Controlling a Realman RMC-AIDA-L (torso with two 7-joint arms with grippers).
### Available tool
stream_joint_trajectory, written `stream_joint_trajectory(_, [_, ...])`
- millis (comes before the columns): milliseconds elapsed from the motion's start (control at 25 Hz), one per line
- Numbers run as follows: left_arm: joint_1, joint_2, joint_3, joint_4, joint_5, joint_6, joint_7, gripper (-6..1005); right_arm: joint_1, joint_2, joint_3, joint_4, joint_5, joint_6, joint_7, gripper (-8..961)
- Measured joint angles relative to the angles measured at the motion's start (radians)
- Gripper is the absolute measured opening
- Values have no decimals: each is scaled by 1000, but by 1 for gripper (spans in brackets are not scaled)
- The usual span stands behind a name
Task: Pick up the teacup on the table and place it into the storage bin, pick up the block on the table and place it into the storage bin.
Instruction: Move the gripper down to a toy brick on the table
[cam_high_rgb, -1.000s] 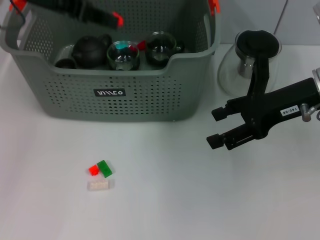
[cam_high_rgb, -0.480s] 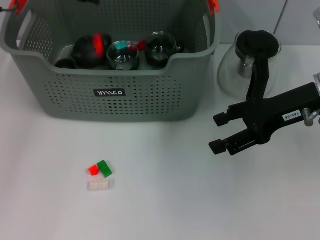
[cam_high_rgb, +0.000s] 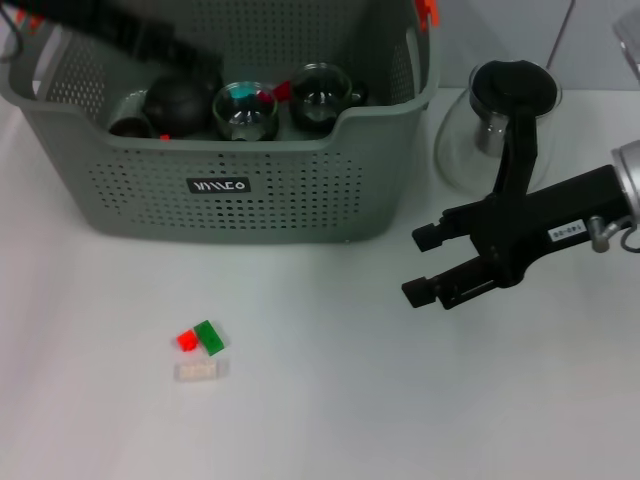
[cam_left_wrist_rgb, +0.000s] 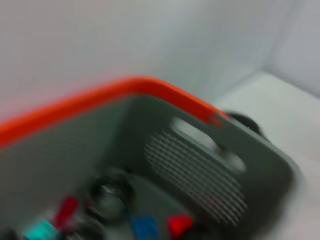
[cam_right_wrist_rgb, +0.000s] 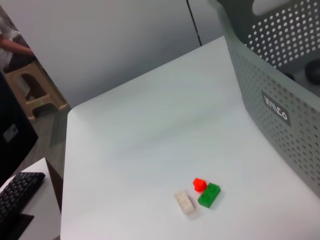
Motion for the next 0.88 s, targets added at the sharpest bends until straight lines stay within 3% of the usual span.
stream_joint_trajectory(120, [77, -50, 43, -149, -2, 95, 19, 811, 3, 15, 0, 2, 1, 3, 1, 945])
stream_joint_trajectory(160, [120, -79, 60, -223, -9, 126, 38, 853, 5, 19, 0, 6, 1, 4, 1, 945])
stream_joint_trajectory(240, [171, -106, 71, -281, -13, 146, 62, 938, 12, 26, 0, 14, 1, 6, 1, 945])
stream_joint_trajectory(360, [247, -146, 98, -361, -8, 179, 99, 952, 29, 36, -2, 24, 2, 12, 1, 945])
stream_joint_trajectory(520, [320, -175, 129, -378, 23, 194, 148, 965, 39, 43, -5, 25, 2, 26, -4, 945])
stream_joint_trajectory(640, [350, -194, 148, -320, 60, 173, 187, 965, 47, 51, -9, 26, 0, 39, -11, 945])
stream_joint_trajectory(880, [350, -205, 203, -190, 127, 129, 212, 965, 53, 56, -11, 27, -3, 42, -13, 945])
